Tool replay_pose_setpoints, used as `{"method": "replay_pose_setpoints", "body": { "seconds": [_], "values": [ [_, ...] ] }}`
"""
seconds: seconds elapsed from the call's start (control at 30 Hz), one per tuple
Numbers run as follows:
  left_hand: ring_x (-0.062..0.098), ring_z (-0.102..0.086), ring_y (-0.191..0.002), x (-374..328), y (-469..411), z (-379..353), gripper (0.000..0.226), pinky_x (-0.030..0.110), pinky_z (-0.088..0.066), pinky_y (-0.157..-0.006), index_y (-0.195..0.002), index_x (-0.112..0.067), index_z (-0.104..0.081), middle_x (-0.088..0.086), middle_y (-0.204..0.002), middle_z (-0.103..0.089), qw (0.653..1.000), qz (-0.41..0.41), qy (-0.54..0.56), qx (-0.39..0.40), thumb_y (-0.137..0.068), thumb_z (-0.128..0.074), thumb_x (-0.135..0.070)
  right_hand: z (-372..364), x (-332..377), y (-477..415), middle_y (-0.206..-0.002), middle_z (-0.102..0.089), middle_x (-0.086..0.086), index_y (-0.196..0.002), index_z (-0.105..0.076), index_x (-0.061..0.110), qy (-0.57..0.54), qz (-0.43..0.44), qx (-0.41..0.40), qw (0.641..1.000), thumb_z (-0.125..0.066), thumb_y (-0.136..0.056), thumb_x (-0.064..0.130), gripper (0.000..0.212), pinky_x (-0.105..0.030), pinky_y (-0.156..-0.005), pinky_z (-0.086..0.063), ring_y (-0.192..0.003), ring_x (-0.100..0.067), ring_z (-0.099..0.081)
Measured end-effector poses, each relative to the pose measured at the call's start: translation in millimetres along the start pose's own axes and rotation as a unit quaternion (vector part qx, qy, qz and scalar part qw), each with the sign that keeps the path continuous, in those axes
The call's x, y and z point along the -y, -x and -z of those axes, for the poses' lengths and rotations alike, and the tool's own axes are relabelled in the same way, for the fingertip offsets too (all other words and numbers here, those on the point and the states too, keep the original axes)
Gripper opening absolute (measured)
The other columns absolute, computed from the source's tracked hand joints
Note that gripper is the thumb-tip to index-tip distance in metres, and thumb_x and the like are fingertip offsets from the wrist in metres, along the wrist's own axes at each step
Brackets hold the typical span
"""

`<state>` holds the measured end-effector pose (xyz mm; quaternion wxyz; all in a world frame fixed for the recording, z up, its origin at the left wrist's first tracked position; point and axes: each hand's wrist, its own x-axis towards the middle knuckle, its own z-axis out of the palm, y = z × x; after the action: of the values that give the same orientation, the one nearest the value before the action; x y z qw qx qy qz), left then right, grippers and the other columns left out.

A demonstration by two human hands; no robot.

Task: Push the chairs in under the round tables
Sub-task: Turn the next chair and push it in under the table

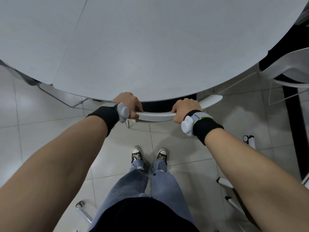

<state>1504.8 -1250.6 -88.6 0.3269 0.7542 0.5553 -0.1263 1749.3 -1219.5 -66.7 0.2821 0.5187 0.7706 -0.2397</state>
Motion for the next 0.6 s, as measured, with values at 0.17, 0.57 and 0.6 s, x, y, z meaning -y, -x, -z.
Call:
{"method": "replay_pose_setpoints", "body": {
  "seconds": [0.17,0.57,0.6],
  "values": [
    [0.013,-0.057,-0.059,8.9,-6.2,9.0,0.017,0.022,-0.046,-0.057,-0.069,-0.032,-0.065,-0.013,-0.061,-0.062,1.000,-0.008,-0.021,-0.002,-0.056,-0.058,-0.040,7.1,-2.3,-12.0,-0.082,-0.070,0.005,-0.095,-0.073,0.038,0.004,0.006,-0.001,1.000,-0.055,-0.057,0.023,0.044,-0.028,-0.065,-0.046,-0.069,-0.025,-0.057],
    [0.013,-0.053,-0.059,7.7,-5.6,3.9,0.015,0.022,-0.036,-0.051,-0.060,-0.031,-0.046,-0.010,-0.062,-0.056,0.999,-0.030,-0.009,-0.005,-0.054,-0.057,-0.038,2.5,-3.9,-6.0,-0.074,-0.068,0.002,-0.087,-0.074,0.031,0.013,0.010,-0.023,1.000,-0.053,-0.052,0.024,0.042,-0.028,-0.062,-0.044,-0.064,-0.024,-0.057],
    [0.013,-0.054,-0.060,5.0,-3.8,2.1,0.016,0.022,-0.037,-0.051,-0.061,-0.030,-0.046,-0.010,-0.063,-0.056,0.999,-0.028,-0.015,-0.005,-0.054,-0.058,-0.038,1.3,-3.8,-1.7,-0.074,-0.067,0.003,-0.089,-0.074,0.032,0.007,0.010,-0.022,1.000,-0.054,-0.053,0.024,0.042,-0.028,-0.062,-0.042,-0.063,-0.023,-0.055]
  ]
}}
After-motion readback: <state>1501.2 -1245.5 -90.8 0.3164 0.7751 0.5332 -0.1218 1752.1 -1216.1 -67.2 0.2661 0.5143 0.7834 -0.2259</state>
